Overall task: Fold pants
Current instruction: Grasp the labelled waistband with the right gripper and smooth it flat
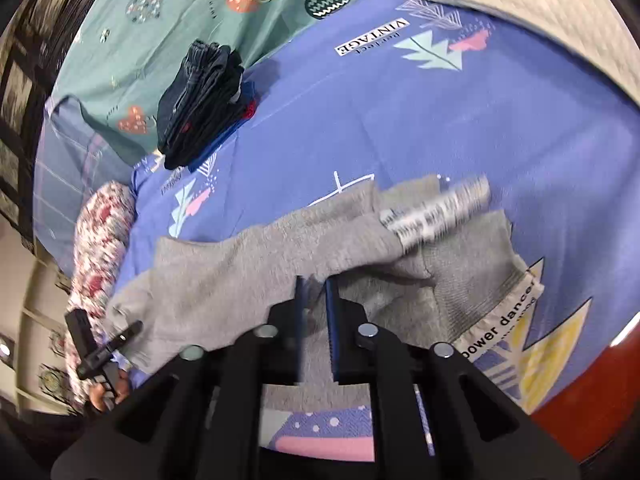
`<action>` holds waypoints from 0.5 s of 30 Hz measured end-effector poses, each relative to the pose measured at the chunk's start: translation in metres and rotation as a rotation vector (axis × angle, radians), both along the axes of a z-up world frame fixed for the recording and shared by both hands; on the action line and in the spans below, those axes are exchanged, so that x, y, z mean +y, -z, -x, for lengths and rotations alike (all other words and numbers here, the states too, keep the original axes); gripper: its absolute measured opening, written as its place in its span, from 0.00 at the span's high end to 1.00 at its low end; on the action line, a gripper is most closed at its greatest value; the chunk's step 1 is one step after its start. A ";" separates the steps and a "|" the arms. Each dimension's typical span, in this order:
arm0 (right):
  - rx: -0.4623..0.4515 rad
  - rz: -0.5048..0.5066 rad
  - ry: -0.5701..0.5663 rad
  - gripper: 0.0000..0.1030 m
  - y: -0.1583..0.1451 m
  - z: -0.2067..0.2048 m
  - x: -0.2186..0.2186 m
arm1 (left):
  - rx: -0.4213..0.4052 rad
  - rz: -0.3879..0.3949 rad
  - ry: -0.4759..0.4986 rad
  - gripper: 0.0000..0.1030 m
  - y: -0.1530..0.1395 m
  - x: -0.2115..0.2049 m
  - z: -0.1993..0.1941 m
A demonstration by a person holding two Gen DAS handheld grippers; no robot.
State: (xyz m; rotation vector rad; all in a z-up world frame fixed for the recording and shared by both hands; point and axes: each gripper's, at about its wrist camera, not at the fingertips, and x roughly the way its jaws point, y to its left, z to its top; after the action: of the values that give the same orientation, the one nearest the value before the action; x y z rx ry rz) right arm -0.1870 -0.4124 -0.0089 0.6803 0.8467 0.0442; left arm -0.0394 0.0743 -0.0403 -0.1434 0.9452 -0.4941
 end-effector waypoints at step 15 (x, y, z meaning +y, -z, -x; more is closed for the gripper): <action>-0.220 0.056 0.070 0.93 -0.051 0.029 0.000 | -0.001 -0.010 -0.008 0.11 0.000 0.000 0.005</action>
State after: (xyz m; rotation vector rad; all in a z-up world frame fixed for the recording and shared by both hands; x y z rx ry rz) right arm -0.2161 -0.4127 0.0420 0.6392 0.6101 0.0315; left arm -0.0445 0.0746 -0.0402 -0.1383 0.9454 -0.4819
